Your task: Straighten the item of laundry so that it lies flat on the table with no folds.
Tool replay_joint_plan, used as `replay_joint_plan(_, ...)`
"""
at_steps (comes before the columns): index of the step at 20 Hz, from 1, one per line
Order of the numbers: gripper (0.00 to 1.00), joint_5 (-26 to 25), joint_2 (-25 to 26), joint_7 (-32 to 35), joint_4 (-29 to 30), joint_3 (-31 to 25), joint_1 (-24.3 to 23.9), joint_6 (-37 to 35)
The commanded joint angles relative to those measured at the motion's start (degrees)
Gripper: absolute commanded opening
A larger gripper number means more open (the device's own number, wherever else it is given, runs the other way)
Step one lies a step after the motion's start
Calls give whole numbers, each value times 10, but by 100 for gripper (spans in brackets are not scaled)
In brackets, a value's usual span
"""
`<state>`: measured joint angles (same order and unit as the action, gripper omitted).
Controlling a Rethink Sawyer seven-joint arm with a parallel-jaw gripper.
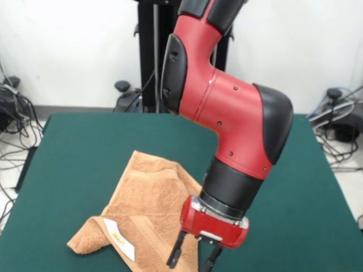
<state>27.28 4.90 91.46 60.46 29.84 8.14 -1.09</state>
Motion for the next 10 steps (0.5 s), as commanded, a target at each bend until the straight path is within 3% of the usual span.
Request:
replay_joint_plan(1,100,-45,-109,30,129,-173,-53,-153)
replay_joint_plan(3,100,-60,-142,-9,129,-183,-63,-224)
replay_joint_plan(7,100,-81,-139,-19,74,-155,-58,-350)
replay_joint_plan(10,100,-99,-126,-20,50,-156,-66,-378)
